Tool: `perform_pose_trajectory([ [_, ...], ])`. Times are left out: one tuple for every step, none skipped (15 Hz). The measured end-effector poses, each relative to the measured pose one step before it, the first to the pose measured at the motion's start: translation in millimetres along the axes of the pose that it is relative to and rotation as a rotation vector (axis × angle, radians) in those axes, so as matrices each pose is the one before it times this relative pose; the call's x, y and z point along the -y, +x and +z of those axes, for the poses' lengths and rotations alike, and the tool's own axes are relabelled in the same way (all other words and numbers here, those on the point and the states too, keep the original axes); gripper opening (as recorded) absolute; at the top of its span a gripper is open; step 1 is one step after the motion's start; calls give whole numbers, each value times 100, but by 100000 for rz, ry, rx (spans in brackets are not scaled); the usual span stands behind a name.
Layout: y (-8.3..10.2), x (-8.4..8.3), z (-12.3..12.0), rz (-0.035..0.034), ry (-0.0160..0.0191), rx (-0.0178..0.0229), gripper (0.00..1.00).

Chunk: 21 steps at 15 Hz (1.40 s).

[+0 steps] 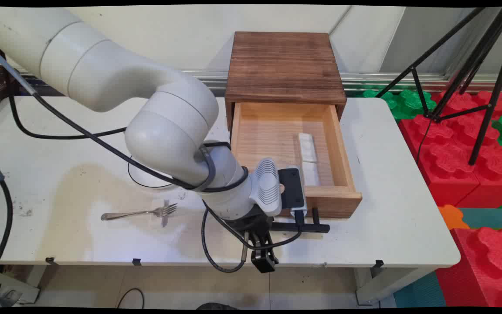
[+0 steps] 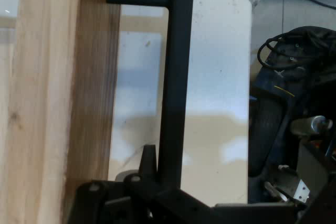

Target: Pick up the knife from the left of the white plate

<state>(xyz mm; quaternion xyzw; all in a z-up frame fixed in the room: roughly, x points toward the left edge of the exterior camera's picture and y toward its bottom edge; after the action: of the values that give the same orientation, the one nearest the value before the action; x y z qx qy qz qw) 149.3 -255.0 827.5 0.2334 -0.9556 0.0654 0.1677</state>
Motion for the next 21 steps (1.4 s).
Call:
perform_pose_trajectory([
  [-4, -23, -93, 127, 375, -456, 100],
  [28, 5, -108, 274, 541, -609, 100],
  [26, -7, -92, 300, 443, -498, 100],
  [15, 0, -139, 429, 532, -567, 100],
  [-52, -28, -192, 321, 561, -628, 100],
  [-53, -37, -178, 373, 422, -593, 100],
  [-54, -21, -158, 245, 362, -432, 100],
  [-95, -29, -268, 296, 617, -697, 100],
  [-109, -21, -224, 151, 471, -405, 100],
  [-187, -42, -385, 228, 641, -600, 100],
  [-145, -34, -283, 130, 315, -404, 100],
  [-248, -60, -505, 250, 549, -676, 100],
  [-276, -64, -490, 302, 404, -615, 100],
  [-314, -76, -614, 627, 457, -616, 100],
  [-386, -48, -729, 452, 447, -788, 100],
  [-385, -9, -691, 290, 389, -694, 100],
  [-473, 12, -840, 345, 391, -772, 100],
  [-402, 31, -754, 286, 215, -804, 100],
  [-285, 25, -508, 319, 97, -407, 100],
  [-515, 63, -949, 393, 197, -917, 100],
  [-483, 60, -841, 213, 147, -721, 100],
])
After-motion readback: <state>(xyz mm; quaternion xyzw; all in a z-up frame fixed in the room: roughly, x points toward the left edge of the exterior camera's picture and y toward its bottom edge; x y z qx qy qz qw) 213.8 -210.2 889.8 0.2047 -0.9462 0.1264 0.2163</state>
